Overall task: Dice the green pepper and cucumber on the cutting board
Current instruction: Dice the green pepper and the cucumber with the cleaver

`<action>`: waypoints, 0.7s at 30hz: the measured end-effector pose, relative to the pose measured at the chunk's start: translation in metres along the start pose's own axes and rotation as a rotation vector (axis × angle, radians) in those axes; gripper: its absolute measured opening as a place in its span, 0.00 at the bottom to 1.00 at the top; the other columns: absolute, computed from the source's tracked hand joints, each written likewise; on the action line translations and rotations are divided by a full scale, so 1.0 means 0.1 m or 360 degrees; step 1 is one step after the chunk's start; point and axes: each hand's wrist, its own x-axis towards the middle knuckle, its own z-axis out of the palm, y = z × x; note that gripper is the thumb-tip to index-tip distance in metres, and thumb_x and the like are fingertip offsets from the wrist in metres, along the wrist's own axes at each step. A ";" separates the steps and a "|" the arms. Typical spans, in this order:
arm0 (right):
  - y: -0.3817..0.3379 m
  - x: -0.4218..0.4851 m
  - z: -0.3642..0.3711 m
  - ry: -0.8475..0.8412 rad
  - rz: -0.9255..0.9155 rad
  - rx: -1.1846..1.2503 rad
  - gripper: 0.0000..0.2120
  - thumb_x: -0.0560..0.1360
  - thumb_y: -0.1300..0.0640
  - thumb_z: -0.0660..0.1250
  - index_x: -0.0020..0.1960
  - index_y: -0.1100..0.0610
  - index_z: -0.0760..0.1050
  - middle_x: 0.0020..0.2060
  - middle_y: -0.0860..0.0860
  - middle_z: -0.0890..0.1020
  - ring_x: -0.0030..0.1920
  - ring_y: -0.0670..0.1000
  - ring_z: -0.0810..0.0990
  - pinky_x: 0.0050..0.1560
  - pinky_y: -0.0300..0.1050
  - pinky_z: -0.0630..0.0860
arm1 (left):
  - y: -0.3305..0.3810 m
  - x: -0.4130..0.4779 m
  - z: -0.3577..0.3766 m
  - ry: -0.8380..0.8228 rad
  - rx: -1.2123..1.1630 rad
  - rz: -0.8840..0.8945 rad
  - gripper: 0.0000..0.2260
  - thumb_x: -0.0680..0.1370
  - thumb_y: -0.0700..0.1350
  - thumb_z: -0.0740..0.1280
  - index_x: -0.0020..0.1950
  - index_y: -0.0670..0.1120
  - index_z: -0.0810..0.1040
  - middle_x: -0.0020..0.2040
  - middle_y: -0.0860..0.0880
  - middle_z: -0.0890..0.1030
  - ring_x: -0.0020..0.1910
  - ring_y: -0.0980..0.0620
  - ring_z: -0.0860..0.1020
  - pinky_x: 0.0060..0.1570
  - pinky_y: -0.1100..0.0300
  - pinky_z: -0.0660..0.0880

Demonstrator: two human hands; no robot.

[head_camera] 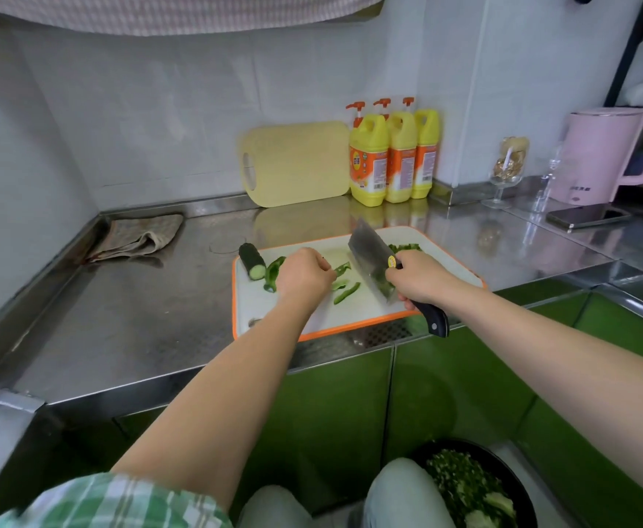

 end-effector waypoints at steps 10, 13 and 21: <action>0.05 0.10 0.01 -0.0051 -0.0021 -0.0092 0.09 0.78 0.62 0.55 0.39 0.60 0.67 0.29 0.56 0.76 0.26 0.55 0.75 0.27 0.41 0.70 | -0.14 0.08 0.13 -0.0096 0.0289 0.0404 0.15 0.76 0.54 0.64 0.56 0.48 0.82 0.54 0.45 0.80 0.59 0.42 0.74 0.53 0.53 0.75; 0.02 0.11 0.03 -0.0071 -0.0015 -0.0086 0.09 0.78 0.62 0.55 0.39 0.59 0.65 0.29 0.56 0.75 0.26 0.54 0.74 0.27 0.41 0.69 | -0.18 0.00 0.12 -0.0272 0.0607 0.0581 0.28 0.73 0.65 0.65 0.66 0.49 0.77 0.60 0.45 0.75 0.62 0.43 0.70 0.61 0.52 0.69; -0.16 0.01 -0.02 -0.0220 -0.0061 -0.0324 0.06 0.77 0.62 0.55 0.41 0.59 0.66 0.30 0.57 0.77 0.24 0.54 0.74 0.26 0.39 0.69 | -0.19 -0.07 0.12 -0.0232 0.0433 0.0711 0.16 0.76 0.51 0.67 0.62 0.47 0.80 0.55 0.43 0.77 0.56 0.42 0.73 0.55 0.54 0.70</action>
